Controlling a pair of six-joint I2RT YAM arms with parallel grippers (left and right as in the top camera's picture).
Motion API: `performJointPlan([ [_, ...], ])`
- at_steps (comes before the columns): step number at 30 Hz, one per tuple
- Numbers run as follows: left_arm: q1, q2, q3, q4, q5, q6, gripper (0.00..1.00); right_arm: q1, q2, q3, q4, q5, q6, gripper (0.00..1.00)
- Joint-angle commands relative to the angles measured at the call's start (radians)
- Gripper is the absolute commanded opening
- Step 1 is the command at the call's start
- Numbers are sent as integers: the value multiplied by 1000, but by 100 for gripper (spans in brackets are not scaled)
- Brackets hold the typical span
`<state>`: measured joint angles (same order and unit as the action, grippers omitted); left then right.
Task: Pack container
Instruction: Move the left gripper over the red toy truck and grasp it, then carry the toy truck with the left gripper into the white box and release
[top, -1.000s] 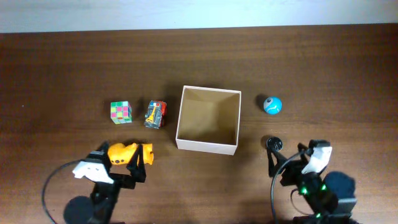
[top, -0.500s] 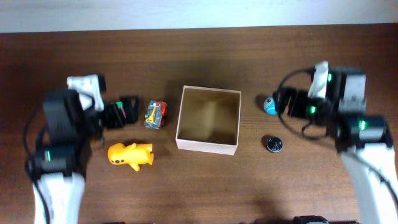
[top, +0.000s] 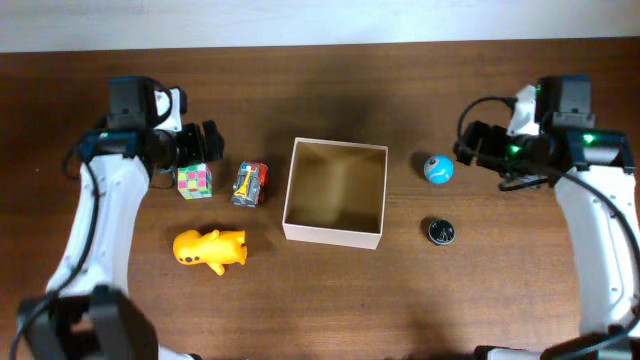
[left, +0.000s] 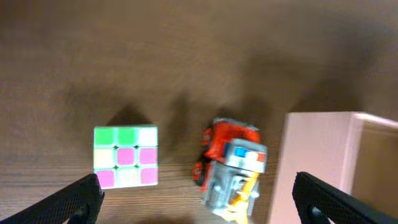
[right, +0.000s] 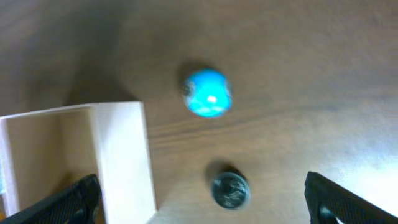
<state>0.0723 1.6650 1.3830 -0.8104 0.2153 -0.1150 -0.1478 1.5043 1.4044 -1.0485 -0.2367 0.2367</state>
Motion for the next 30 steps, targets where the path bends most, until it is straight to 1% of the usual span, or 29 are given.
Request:
performJointPlan([
  [1, -16, 43, 13, 2, 8, 21, 100, -59, 27, 19, -28, 13, 11, 99],
  [4, -65, 71, 13, 1, -7, 63, 100, -90, 46, 19, -45, 13, 10, 99],
  [7, -147, 126, 13, 0, -104, 96, 100, -103, 59, 19, -51, 16, 7, 99],
  [9, -184, 162, 13, 0, -113, 126, 100, -103, 60, 19, -52, 27, 6, 99],
  [10, -199, 183, 13, 0, -116, 132, 97, -103, 60, 19, -51, 40, 6, 99],
  [13, -228, 237, 13, 0, -135, 131, 91, -103, 60, 19, -53, 62, 7, 99],
  [20, -231, 307, 13, 3, -134, 132, 89, -103, 60, 19, -56, 69, 6, 99],
  [21, -232, 313, 13, 7, -134, 132, 84, -103, 60, 19, -56, 69, 7, 99],
  [22, -233, 321, 13, 14, -134, 148, 76, -103, 60, 19, -56, 69, 7, 99],
  [26, -235, 321, 15, 21, -134, 151, 71, -103, 60, 19, -56, 69, 6, 99],
  [28, -239, 321, 19, 20, -134, 154, 63, -103, 60, 19, -56, 69, 7, 99],
  [30, -243, 321, 23, 19, -135, 154, 61, -103, 60, 19, -56, 69, 7, 99],
])
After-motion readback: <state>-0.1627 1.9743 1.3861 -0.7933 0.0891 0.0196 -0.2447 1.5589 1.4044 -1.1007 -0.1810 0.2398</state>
